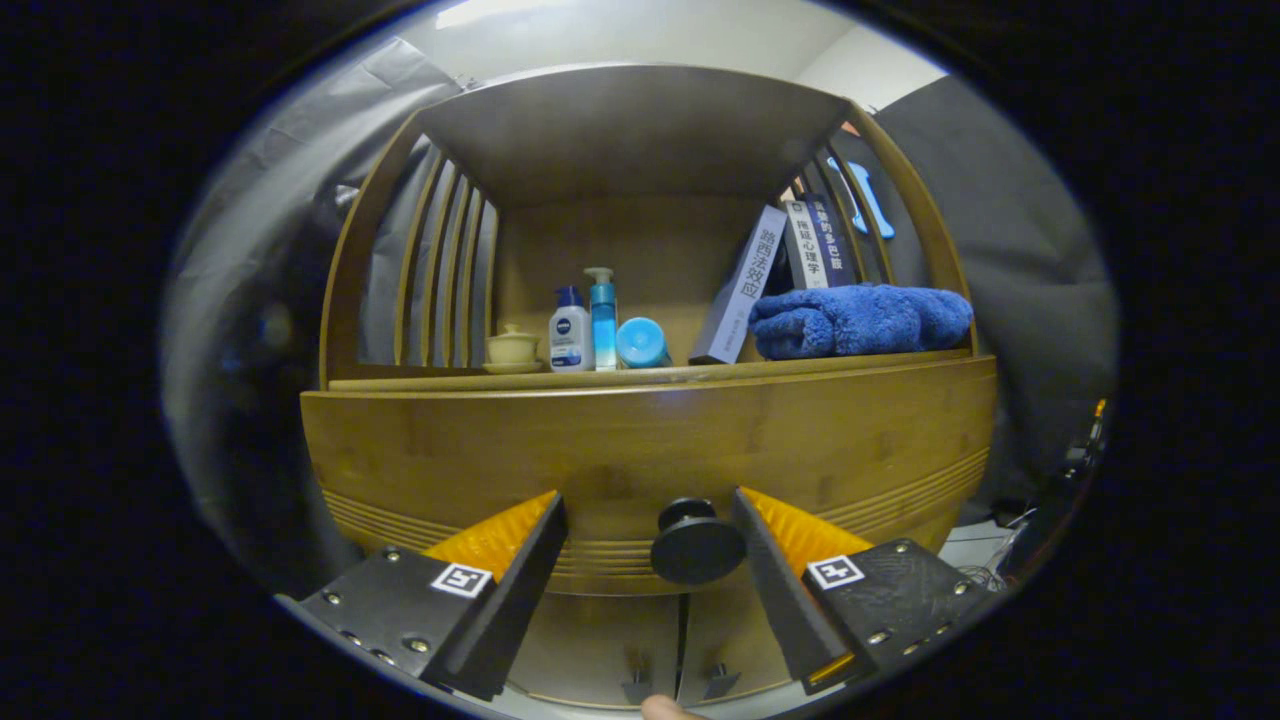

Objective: Pull open the drawer, take out the items inside it, and place them on the countertop above the cabinet.

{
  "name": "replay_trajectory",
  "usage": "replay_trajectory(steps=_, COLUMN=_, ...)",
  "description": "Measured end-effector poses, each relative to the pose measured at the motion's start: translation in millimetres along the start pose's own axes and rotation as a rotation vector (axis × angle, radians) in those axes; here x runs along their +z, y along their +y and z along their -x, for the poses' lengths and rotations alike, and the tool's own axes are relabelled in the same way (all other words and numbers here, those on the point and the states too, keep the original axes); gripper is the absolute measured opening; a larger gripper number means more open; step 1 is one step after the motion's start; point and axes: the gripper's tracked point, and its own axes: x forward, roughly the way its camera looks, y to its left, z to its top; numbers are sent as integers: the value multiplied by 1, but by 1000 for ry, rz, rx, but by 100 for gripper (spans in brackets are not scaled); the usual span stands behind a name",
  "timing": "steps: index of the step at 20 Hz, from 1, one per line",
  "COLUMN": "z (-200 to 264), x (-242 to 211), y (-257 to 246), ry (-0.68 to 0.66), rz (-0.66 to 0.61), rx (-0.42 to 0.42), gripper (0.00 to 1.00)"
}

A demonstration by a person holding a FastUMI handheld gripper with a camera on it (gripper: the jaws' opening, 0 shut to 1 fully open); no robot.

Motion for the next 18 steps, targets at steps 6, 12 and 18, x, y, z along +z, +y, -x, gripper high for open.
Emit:
replay_trajectory(steps=6, z=-6, x=-2, y=2, ry=4, rz=72, rx=-5, gripper=99)
replay_trajectory(steps=12, z=-6, x=-2, y=2, ry=17, rz=75, rx=-6, gripper=99)
replay_trajectory(steps=18, z=3, x=-5, y=3, ry=77, rz=130, rx=-23, gripper=99)
